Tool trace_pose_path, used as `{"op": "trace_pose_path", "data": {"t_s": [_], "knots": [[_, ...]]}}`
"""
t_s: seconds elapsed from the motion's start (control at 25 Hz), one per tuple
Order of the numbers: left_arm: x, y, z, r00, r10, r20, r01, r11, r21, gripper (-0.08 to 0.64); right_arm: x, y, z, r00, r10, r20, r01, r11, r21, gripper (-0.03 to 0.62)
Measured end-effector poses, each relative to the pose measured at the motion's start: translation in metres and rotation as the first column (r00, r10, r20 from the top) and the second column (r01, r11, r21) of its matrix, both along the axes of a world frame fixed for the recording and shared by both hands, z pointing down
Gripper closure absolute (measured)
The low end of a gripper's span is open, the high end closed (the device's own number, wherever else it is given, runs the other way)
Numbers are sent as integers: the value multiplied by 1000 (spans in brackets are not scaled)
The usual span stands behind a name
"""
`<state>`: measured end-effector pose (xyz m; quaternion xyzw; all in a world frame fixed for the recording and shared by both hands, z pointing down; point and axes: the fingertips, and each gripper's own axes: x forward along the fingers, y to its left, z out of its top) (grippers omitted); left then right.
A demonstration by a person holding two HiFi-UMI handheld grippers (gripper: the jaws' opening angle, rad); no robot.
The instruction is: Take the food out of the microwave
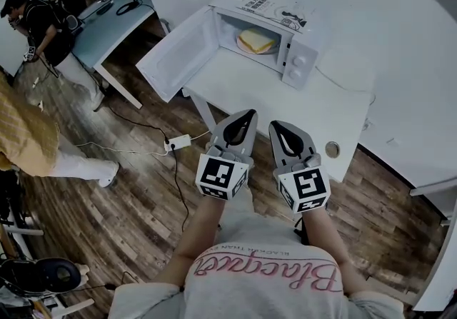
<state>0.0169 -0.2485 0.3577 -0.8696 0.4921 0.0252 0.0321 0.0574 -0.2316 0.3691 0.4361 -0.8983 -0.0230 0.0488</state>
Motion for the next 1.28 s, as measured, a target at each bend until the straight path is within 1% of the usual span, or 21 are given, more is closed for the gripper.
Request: {"op": "trace_pose_path", "data": {"t_s": [0.4,0.64,0.84,1.04,1.28], "knots": [[-18,-103,4,999,42,-2,-42,999,-28,557,-23,-103,3,999,33,-5,-34,999,-26,583],[-35,-159,11,998,58,-13,-59,996,-63,557,-35,-158,8,998,66,-9,-66,997,-49,583],[-42,-202,20,996,90,-20,-92,991,-95,557,-42,-199,12,995,99,-18,-100,993,-64,583],[-43,-233,31,991,127,-30,-130,982,-135,557,-48,-228,15,993,118,-16,-119,990,-77,583],[-37,-255,42,990,137,-43,-143,973,-182,555,-44,-247,18,993,114,-28,-116,990,-83,583]]}}
